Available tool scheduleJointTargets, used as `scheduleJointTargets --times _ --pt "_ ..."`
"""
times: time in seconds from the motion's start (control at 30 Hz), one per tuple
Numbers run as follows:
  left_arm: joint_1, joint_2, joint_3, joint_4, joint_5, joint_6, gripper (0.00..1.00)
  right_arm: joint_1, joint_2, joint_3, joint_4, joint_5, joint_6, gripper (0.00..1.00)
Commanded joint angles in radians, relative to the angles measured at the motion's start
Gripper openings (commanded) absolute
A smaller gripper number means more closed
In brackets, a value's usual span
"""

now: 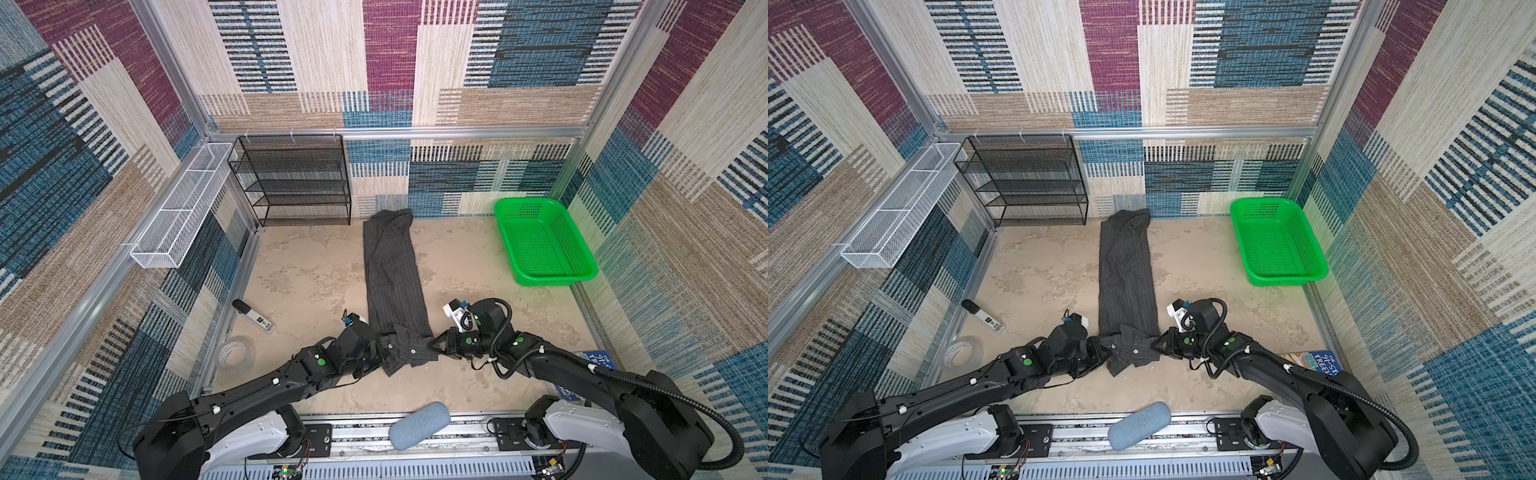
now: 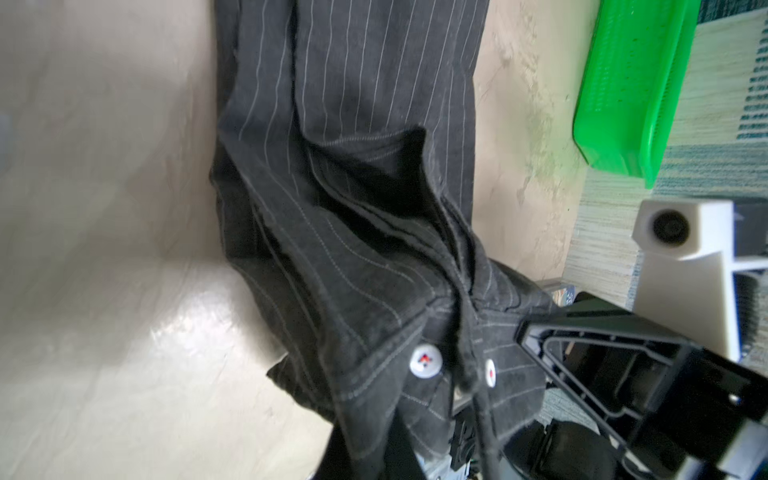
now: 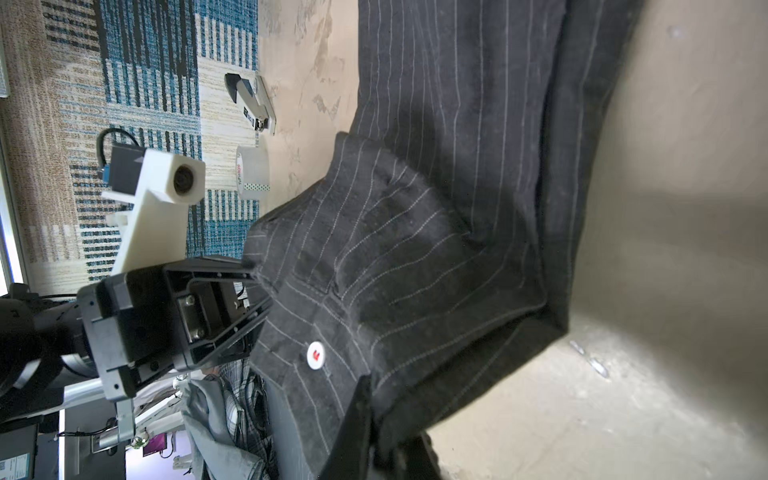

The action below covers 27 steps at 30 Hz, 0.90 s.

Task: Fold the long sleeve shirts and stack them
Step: 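Lift the strip's near end with both grippers and carry it away from the robot, then lay the held end onto the strip's far half with both grippers, folding it over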

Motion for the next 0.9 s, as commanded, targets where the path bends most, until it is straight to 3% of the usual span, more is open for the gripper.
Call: scheduleJointTargets --times 0.0,0.53,0.87 --pt "0.054 0.038 0.037 0.047 0.067 0.08 0.0 0.0 0.03 0.037 0.037 0.009 0.0 0.11" --pt "0.336 0.221 0.225 0.068 0.218 0.213 0.0 -0.02 0.414 0.439 0.007 0.04 -0.111 0.09" --pt "0.472 0.487 0.419 0.141 0.319 0.247 0.0 -0.077 0.683 0.719 -0.041 -0.026 -0.171 0.07"
